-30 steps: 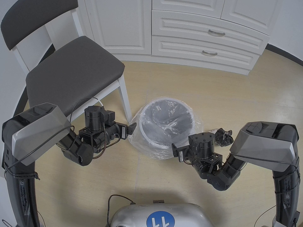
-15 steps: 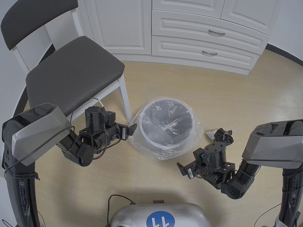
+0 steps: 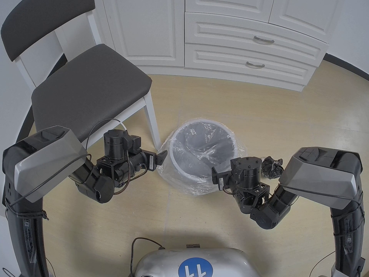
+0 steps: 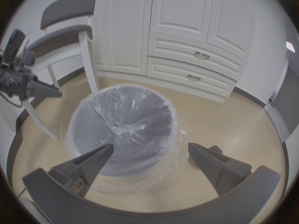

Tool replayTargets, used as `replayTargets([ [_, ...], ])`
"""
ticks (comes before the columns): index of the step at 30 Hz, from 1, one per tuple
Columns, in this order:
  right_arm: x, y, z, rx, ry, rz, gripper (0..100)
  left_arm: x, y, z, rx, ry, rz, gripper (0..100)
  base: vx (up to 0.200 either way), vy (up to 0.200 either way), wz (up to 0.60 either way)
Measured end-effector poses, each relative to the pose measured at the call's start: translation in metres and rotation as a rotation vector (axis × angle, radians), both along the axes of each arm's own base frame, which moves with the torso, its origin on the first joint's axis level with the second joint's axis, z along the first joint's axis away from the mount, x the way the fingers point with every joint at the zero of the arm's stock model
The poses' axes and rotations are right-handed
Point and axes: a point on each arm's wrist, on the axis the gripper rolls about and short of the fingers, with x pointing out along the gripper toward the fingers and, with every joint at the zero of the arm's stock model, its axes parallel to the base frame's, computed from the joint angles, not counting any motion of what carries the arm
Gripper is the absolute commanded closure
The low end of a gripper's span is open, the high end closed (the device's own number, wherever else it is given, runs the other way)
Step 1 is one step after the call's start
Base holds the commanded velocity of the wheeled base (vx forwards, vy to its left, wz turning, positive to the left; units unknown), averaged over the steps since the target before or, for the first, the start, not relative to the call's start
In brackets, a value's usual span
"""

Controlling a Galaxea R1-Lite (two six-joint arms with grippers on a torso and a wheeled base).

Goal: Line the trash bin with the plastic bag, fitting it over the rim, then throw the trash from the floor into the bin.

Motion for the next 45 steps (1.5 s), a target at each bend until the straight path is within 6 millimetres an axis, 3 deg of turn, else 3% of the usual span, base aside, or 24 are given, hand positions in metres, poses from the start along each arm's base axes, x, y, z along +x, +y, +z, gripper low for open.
replayTargets([
  [3, 0.003, -0.002, -0.009, -0.022, 0.032, -0.014, 0, 0.0, 0.0, 0.001, -0.002, -0.005, 0.0, 0, 0.0, 0.0, 0.0],
  [9, -0.004, -0.012, -0.008, -0.042, 0.064, -0.012, 0, 0.0, 0.0, 0.001, -0.006, -0.016, 0.0, 0, 0.0, 0.0, 0.0],
  [22, -0.046, -0.044, -0.015, -0.227, 0.2, 0.152, 0, -0.003, -0.006, 0.0, -0.009, -0.012, -0.014, 0, 0.0, 0.0, 0.0],
  [30, -0.06, -0.056, 0.009, -0.231, 0.169, 0.161, 0, -0.001, -0.032, 0.01, -0.035, -0.02, -0.054, 0, 0.0, 0.0, 0.0],
  [42, -0.067, -0.083, 0.039, -0.343, 0.061, 0.131, 0, 0.037, -0.08, 0.047, 0.043, 0.06, 0.012, 0, 0.0, 0.0, 0.0],
  [45, -0.07, -0.092, 0.045, -0.402, 0.003, 0.118, 0, 0.045, -0.092, 0.049, 0.086, 0.1, 0.04, 0, 0.0, 0.0, 0.0],
])
